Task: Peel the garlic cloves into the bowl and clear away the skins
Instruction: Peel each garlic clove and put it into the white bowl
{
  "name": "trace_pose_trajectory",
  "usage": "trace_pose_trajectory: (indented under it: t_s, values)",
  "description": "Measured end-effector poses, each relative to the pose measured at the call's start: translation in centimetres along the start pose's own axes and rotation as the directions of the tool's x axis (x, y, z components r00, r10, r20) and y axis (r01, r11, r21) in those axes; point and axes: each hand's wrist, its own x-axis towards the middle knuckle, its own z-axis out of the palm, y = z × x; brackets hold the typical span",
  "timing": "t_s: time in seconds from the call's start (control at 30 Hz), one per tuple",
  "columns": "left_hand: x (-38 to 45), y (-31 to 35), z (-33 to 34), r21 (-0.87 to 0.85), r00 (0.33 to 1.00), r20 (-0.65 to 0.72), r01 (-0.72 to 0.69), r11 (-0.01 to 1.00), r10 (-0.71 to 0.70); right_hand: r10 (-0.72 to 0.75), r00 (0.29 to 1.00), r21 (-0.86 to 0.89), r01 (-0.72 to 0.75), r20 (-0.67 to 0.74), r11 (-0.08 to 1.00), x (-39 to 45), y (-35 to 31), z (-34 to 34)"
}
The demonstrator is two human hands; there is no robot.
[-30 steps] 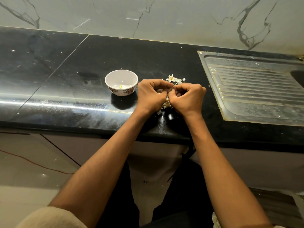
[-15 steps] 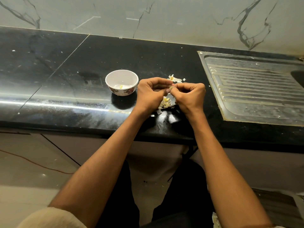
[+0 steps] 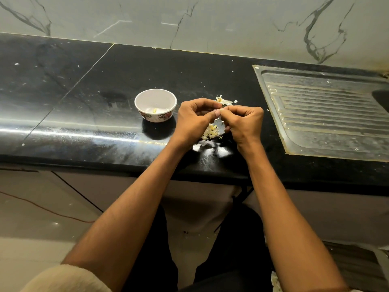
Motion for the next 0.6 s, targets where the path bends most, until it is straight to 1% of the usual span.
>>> trace_pose_trajectory:
  t_s: [0.13,0.3,0.5,0.6]
  values:
    - [0.19,-0.17,0.15,0.049,1.000,0.023,-0.002,0.999,0.001,-0.016,1.000,0.019,0.015,0.023,1.000,-0.09,0.07,0.01]
    - [0.27,-0.30,0.11,0.083,0.999,0.034,-0.029,0.996,0.026,0.028,0.999,0.066,-0.029,0.026,0.997,0.01,0.06,-0.05]
    - [0.20,-0.11,0.08,0.053,0.999,0.040,-0.023,0.998,0.021,0.094,0.995,0.156,-0.096,0.023,0.983,-0.09,-0.33,0.15]
    - [0.06,0.10,0.01,0.025,0.999,0.053,-0.009,1.000,0.007,0.100,0.994,0.172,-0.104,0.034,0.980,-0.11,-0.44,0.09]
